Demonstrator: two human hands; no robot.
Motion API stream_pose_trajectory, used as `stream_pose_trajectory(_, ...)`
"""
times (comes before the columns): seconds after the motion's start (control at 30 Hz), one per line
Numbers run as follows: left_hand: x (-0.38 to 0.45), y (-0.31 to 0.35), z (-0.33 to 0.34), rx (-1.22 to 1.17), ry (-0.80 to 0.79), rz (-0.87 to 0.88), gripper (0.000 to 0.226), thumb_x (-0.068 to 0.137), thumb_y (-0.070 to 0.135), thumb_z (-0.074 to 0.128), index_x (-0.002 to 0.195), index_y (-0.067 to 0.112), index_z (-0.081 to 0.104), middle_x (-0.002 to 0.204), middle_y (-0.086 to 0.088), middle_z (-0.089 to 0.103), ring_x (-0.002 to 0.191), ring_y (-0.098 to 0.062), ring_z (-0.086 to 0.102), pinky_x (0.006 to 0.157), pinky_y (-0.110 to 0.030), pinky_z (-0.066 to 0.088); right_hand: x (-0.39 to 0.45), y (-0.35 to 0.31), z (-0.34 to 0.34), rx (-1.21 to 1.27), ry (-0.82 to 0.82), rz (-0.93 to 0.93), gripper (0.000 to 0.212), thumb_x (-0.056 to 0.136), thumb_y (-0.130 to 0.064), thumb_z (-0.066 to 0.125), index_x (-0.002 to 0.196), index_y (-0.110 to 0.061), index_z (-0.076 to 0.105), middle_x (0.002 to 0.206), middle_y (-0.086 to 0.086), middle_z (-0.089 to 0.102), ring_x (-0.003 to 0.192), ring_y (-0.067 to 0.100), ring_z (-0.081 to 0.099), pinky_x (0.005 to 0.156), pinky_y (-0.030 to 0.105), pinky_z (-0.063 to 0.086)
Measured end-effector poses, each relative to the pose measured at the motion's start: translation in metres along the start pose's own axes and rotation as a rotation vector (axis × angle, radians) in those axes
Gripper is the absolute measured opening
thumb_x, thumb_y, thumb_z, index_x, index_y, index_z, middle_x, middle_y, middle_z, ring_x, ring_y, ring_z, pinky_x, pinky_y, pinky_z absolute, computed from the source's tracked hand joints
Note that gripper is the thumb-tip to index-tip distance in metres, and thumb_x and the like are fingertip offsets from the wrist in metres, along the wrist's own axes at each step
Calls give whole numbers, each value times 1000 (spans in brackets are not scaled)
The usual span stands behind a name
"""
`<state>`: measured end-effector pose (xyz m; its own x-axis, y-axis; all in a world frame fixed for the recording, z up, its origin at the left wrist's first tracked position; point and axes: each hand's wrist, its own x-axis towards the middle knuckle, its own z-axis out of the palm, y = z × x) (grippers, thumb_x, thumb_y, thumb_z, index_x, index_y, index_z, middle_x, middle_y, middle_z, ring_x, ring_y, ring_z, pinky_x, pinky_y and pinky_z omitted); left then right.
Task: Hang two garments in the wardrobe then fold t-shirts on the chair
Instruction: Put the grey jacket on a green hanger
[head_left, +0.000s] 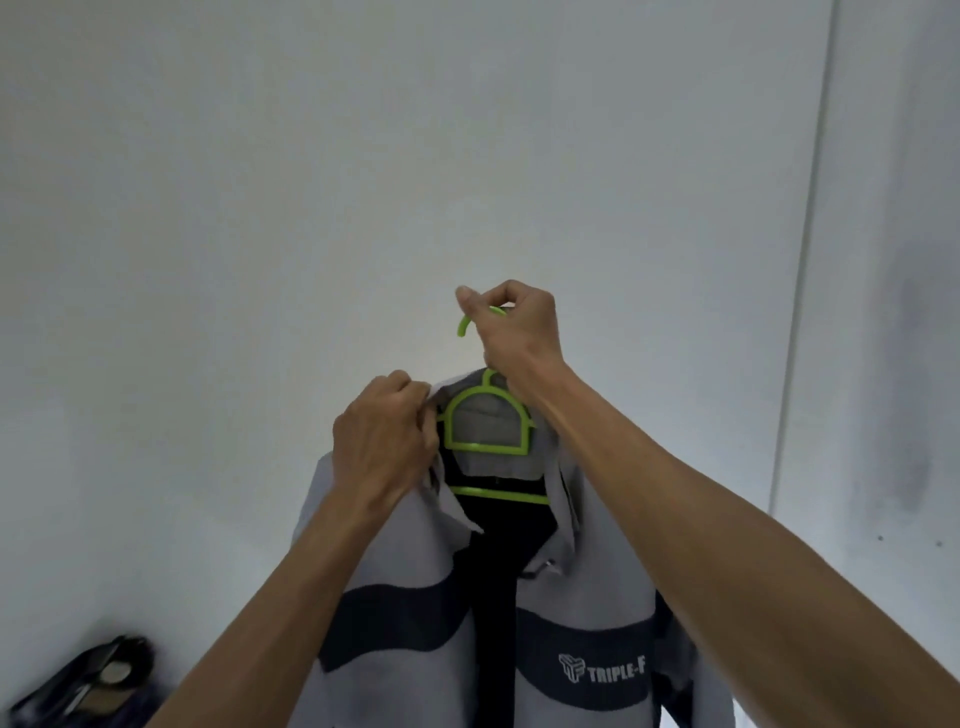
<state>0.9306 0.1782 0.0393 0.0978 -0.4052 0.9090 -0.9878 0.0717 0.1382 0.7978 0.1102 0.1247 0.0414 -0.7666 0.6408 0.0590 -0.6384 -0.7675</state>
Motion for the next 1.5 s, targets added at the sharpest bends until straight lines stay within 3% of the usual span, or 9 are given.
stream_pose_trajectory(0.4, -15, -9, 2, -18, -76, -19, 36, 90, 26, 52, 56, 13, 49, 64, 1, 50, 56, -20, 41, 50, -28, 34, -6, -1, -13, 19, -77, 23, 35, 90, -34, 76, 70, -12, 57, 39, -17, 45, 34, 4, 36, 43, 25, 33)
stream_pose_trajectory(0.53, -11, -8, -3, -6, -88, -34, 36, 85, 34, 47, 59, 13, 59, 67, 4, 54, 63, -20, 47, 53, -27, 33, -3, -4, -16, 46, -78, 43, 34, 90, -31, 76, 71, -10, 56, 38, -13, 44, 34, 9, 31, 42, 25, 31)
stream_pose_trajectory(0.63, -10, -20, -10, -373, -179, -12, 37, 86, 52, 49, 90, 27, 75, 95, 12, 64, 92, -11, 53, 72, -27, 43, 1, -4, -22, 83, -75, 72, 35, 89, -30, 77, 69, -11, 55, 40, -10, 42, 35, 12, 29, 42, 24, 27)
stream_pose_trajectory(0.7, -5, -24, -10, -604, -287, -97, 47, 89, 68, 39, 91, 32, 69, 98, 12, 66, 98, -12, 58, 85, -32, 47, 3, -6, -23, 132, -85, 99, 36, 89, -29, 77, 68, -11, 54, 40, -7, 40, 38, 15, 24, 43, 25, 25)
stream_pose_trajectory(0.87, 2, -24, 10, -128, -445, -68, 62, 89, 80, 23, 72, 25, 44, 73, 3, 60, 76, -27, 58, 69, -40, 49, 7, -11, -19, 194, -215, 67, 30, 94, -25, 72, 73, -9, 57, 50, -1, 40, 44, 17, 29, 45, 28, 32)
stream_pose_trajectory(1.0, 7, -45, 8, -133, -389, -166, 71, 82, 85, 33, 62, 18, 43, 65, 1, 55, 76, -31, 58, 69, -38, 46, 4, 4, -53, -176, -339, 80, 13, 98, -20, 62, 109, -13, 64, 92, -2, 64, 78, 11, 60, 67, 23, 47)
stream_pose_trajectory(1.17, 6, -75, 3, -129, -351, -250, 78, 74, 88, 32, 61, 13, 49, 61, -2, 58, 70, -30, 58, 60, -34, 39, -26, 75, -117, -664, -600, 320, 67, 78, -23, 82, 135, -30, 48, 124, -2, 54, 108, 19, 58, 83, 30, 53)
stream_pose_trajectory(1.3, 12, -87, -1, -171, -337, -223, 76, 71, 89, 33, 61, 14, 45, 55, -1, 52, 59, -21, 52, 55, -32, 35, -44, 106, -124, -967, -651, 264, 47, 76, -14, 82, 113, -20, 53, 114, 1, 58, 99, 23, 57, 64, 25, 47)
stream_pose_trajectory(1.5, -6, -123, -7, -21, -261, -211, 69, 73, 88, 36, 68, 20, 46, 54, -1, 51, 62, -25, 54, 58, -34, 42, -24, 75, -129, -999, -570, 93, 26, 71, -7, 85, 80, -19, 63, 89, 0, 66, 83, 17, 61, 64, 23, 45)
